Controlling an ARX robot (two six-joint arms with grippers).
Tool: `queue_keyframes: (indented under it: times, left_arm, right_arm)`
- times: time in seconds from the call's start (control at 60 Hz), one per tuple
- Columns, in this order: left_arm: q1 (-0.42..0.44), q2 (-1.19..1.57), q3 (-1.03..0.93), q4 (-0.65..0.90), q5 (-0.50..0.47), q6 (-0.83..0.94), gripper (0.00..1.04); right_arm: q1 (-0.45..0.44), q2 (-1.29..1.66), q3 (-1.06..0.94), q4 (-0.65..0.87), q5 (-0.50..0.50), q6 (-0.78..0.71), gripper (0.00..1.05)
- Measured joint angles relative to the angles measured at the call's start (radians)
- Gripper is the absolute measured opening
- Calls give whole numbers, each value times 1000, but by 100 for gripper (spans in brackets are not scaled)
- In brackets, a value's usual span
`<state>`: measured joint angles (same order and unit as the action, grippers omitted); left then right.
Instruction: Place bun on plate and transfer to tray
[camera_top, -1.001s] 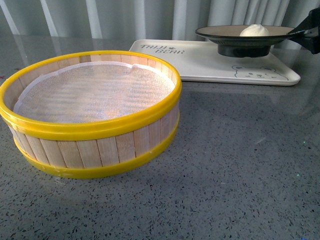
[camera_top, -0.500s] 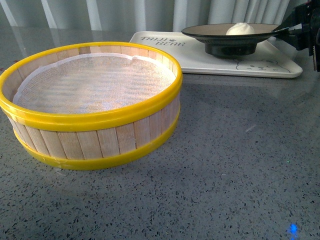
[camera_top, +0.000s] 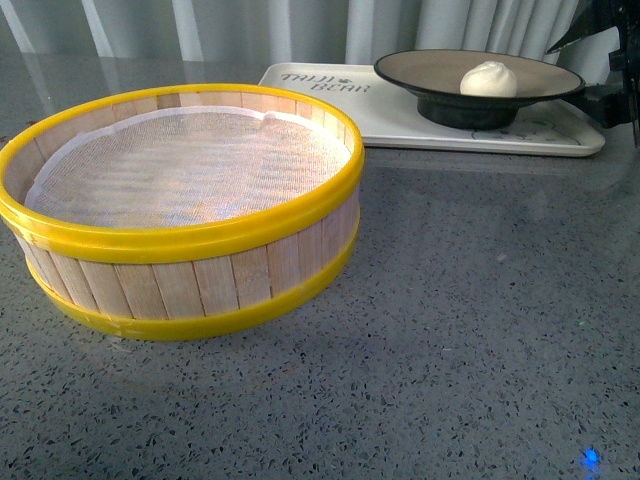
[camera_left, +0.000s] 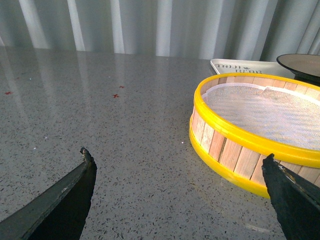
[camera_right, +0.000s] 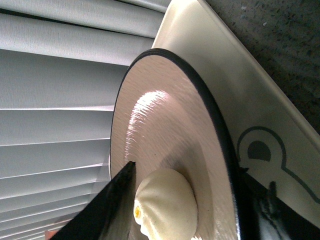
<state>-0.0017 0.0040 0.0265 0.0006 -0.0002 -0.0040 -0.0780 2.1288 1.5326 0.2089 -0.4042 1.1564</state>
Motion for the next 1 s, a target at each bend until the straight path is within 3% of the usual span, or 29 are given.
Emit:
queue_keyframes:
  times: [0.1, 0.217, 0.484, 0.667, 0.751, 0.867, 1.001]
  left_arm:
    - [0, 0, 0, 0, 0, 0, 98]
    - [0, 0, 0, 0, 0, 0, 98]
    - [0, 0, 0, 0, 0, 0, 98]
    - [0, 0, 0, 0, 0, 0, 98]
    - [0, 0, 0, 0, 0, 0, 98]
    - [0, 0, 0, 0, 0, 0, 98]
    - [0, 0, 0, 0, 0, 0, 98]
  right_arm:
    - [0, -3, -2, -2, -11, -2, 71]
    - [0, -42, -69, -1, -20, 1, 98]
    - [-27, -233, -285, 66, -34, 11, 96]
    - [-62, -408, -426, -2, 56, -84, 96]
    - [-83, -546, -534, 13, 173, -202, 96]
    - [-69, -856, -733, 201, 449, -571, 96]
    - [7, -1130, -912, 406, 564, -956, 96]
